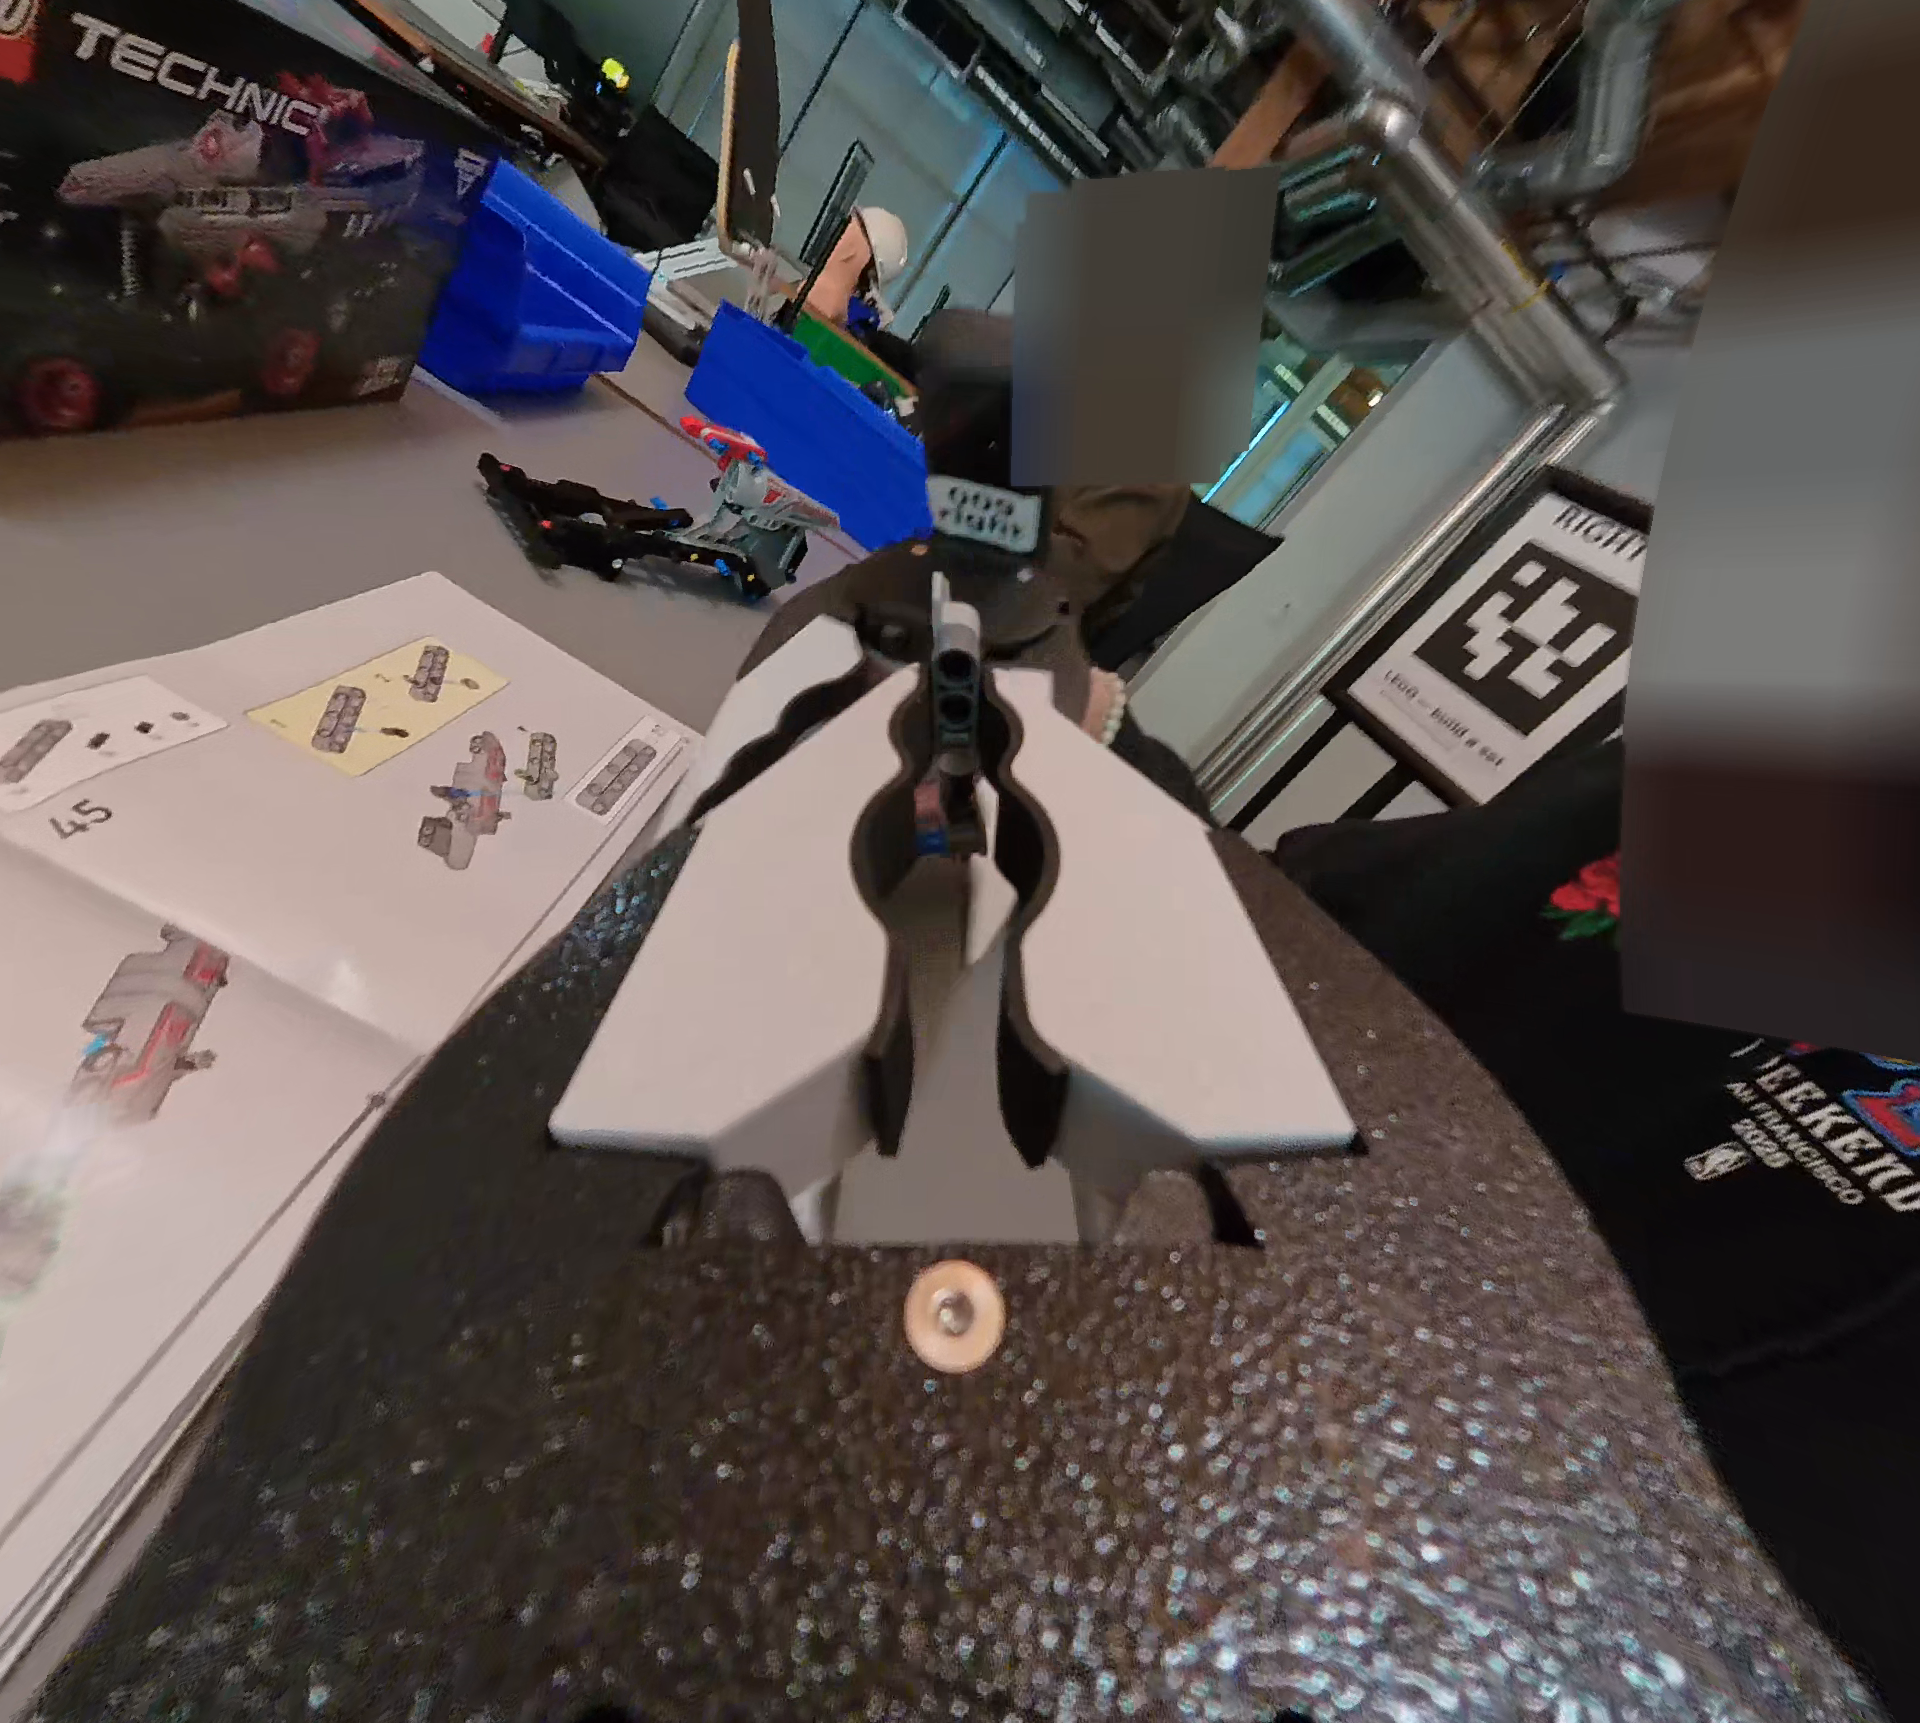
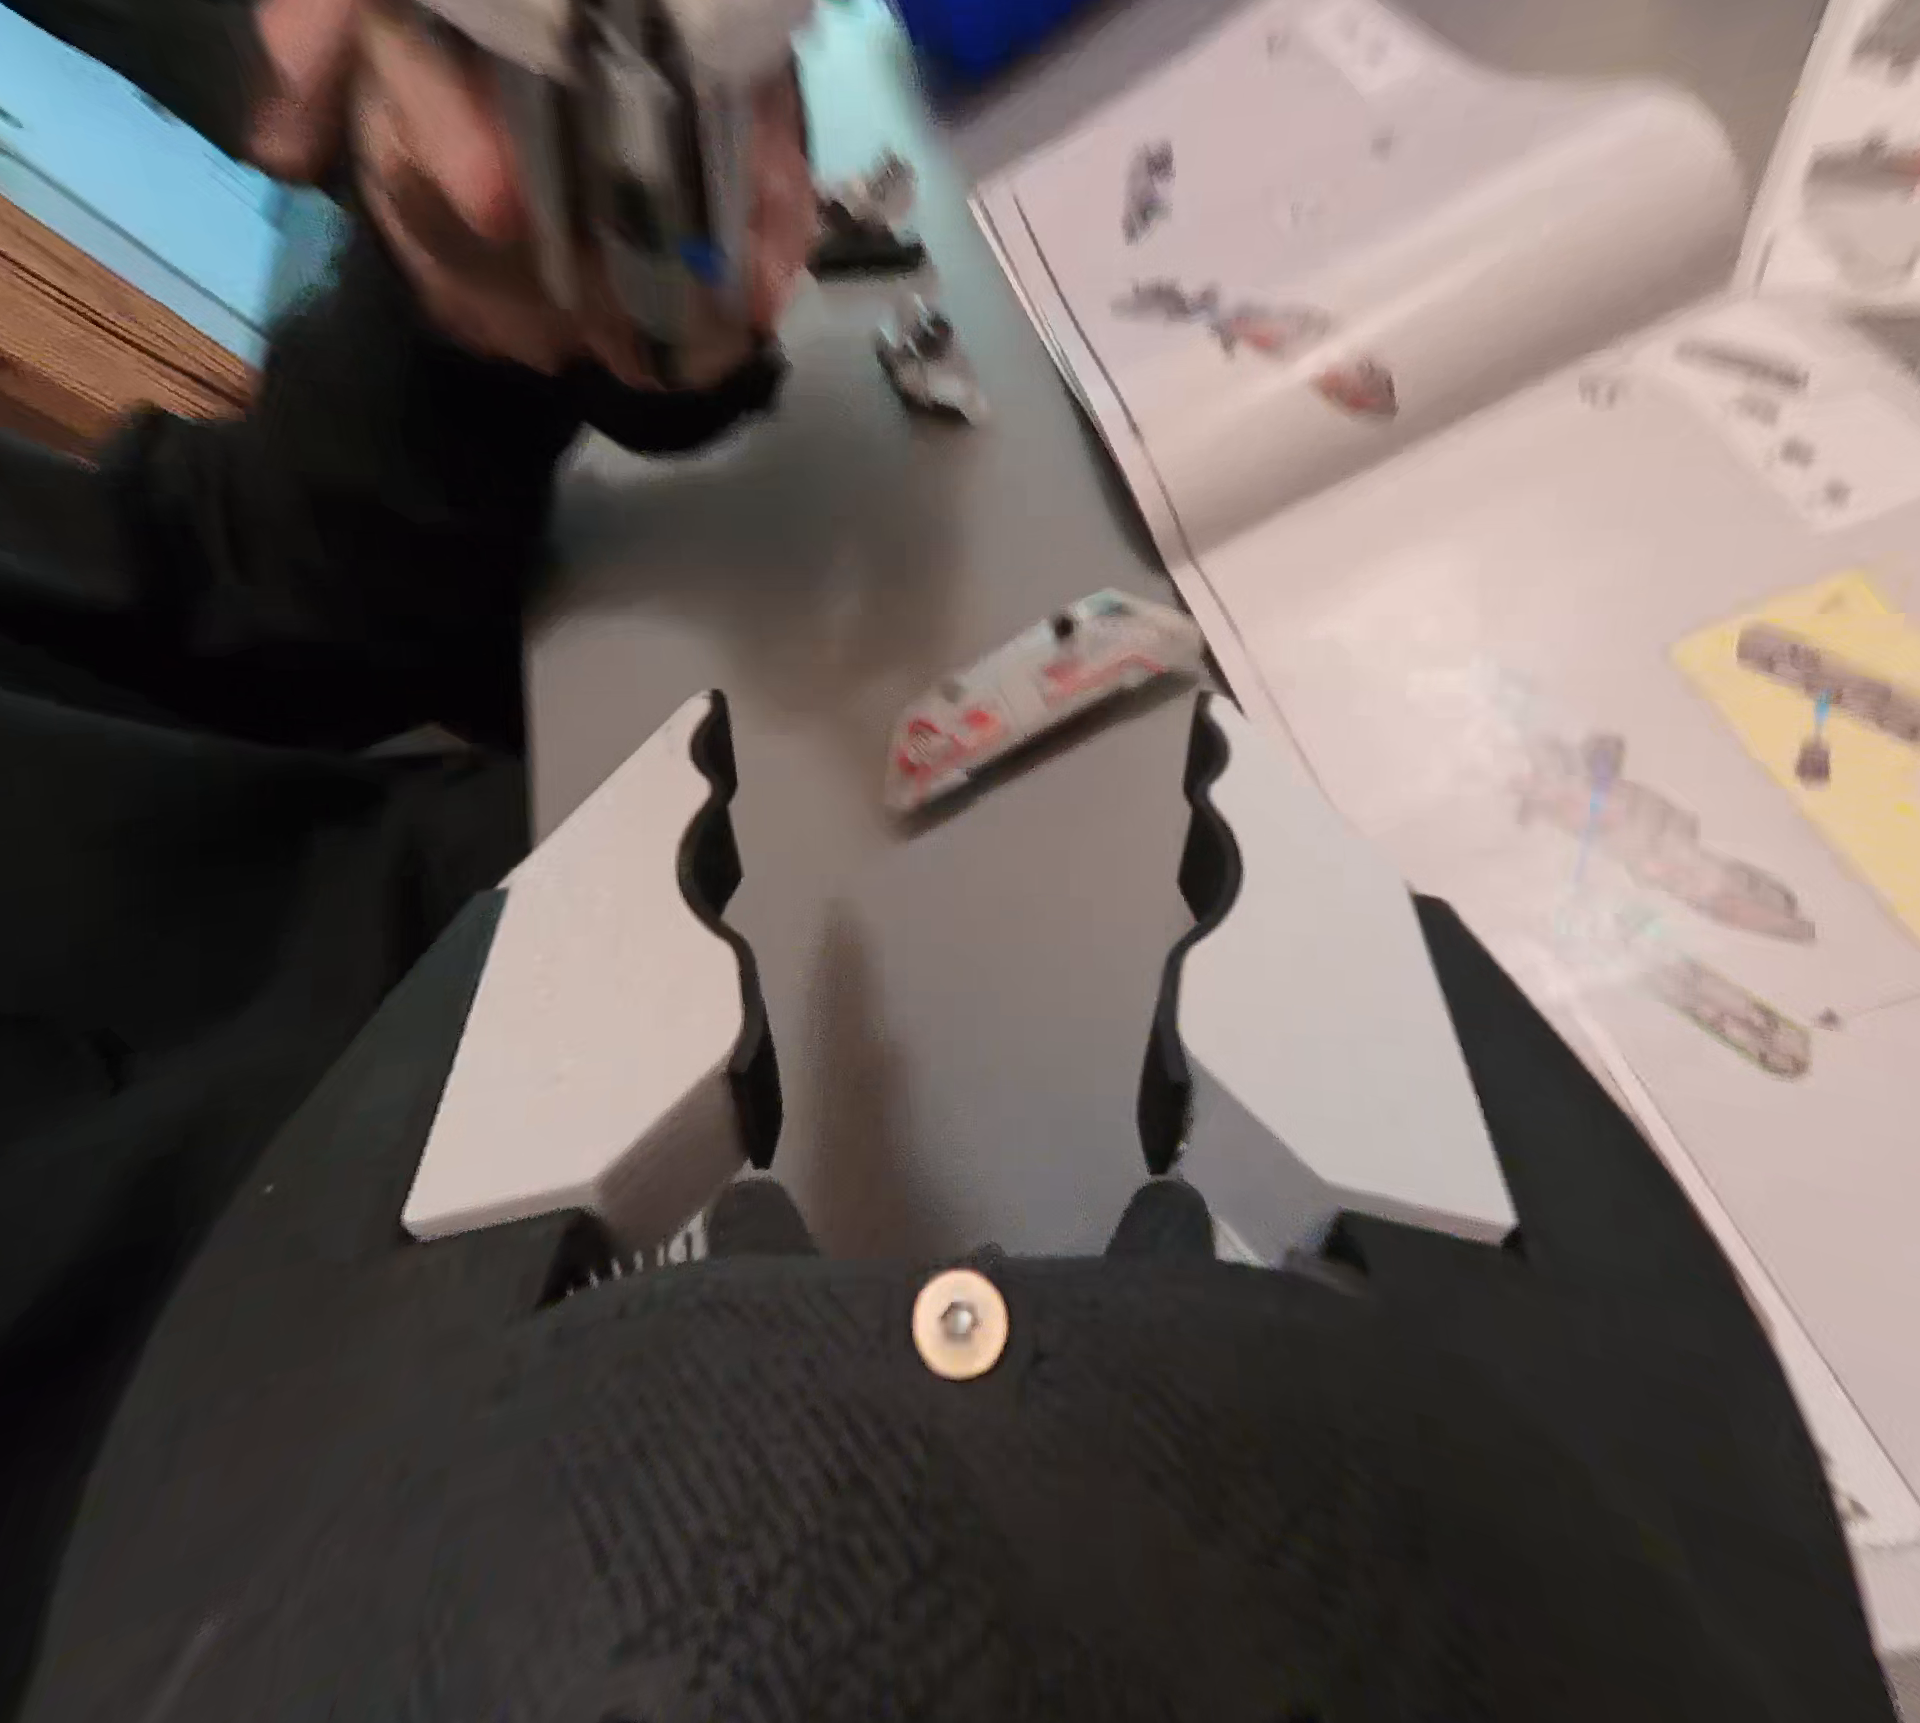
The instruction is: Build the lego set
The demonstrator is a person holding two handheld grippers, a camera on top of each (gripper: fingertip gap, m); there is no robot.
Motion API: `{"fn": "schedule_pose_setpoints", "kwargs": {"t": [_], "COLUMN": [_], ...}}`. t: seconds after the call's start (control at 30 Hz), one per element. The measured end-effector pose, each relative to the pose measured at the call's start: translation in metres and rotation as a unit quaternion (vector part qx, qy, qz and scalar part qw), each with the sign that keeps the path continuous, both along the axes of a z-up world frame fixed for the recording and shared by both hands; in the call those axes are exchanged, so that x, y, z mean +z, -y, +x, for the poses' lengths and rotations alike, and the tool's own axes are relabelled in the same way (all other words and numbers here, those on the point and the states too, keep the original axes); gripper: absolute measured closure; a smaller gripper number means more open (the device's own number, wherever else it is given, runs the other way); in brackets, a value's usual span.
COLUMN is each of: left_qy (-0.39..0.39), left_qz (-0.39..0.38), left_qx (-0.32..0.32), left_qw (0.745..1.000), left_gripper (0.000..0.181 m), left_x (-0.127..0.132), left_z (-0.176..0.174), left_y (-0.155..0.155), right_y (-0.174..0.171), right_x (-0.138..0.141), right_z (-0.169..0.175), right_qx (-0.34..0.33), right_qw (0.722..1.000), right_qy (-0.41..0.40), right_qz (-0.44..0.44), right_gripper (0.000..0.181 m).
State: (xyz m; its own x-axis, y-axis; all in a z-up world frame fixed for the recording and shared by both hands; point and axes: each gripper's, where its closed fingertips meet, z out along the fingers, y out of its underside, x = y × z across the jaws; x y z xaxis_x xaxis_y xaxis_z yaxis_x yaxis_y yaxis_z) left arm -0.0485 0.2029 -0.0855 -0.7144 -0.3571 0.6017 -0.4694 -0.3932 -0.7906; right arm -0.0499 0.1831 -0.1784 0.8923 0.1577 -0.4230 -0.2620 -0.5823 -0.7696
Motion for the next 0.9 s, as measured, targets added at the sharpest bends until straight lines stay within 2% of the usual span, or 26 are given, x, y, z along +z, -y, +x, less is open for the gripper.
{"fn": "schedule_pose_setpoints", "kwargs": {"t": [0.1, 0.13, 0.2, 0.43, 0.6, 0.9], "left_qy": [0.014, 0.017, 0.021, 0.023, 0.018, -0.018], "left_qz": [0.023, 0.025, 0.031, 0.033, 0.049, 0.102], "left_qx": [-0.002, -0.003, -0.008, -0.005, 0.013, 0.076], "left_qw": [1.000, 1.000, 0.999, 0.999, 0.999, 0.992], "left_gripper": [0.176, 0.176, 0.176, 0.176, 0.176, 0.176], "left_x": [0.004, 0.005, 0.007, 0.009, 0.006, -0.008], "left_z": [-0.003, -0.004, -0.007, -0.007, -0.003, 0.008], "left_y": [0.007, 0.009, 0.013, 0.015, 0.013, 0.007], "right_y": [-0.006, -0.008, -0.011, -0.019, -0.022, -0.027], "right_x": [0.050, 0.062, 0.077, 0.077, 0.072, 0.060], "right_z": [-0.014, -0.019, -0.025, -0.030, -0.026, -0.014], "right_qx": [0.013, 0.016, 0.022, 0.012, -0.008, -0.059], "right_qw": [0.992, 0.986, 0.977, 0.977, 0.980, 0.982], "right_qy": [-0.063, -0.084, -0.108, -0.052, 0.008, 0.058], "right_qz": [0.111, 0.143, 0.183, 0.206, 0.201, 0.168], "right_gripper": [0.117, 0.129, 0.140, 0.172, 0.172, 0.172]}}
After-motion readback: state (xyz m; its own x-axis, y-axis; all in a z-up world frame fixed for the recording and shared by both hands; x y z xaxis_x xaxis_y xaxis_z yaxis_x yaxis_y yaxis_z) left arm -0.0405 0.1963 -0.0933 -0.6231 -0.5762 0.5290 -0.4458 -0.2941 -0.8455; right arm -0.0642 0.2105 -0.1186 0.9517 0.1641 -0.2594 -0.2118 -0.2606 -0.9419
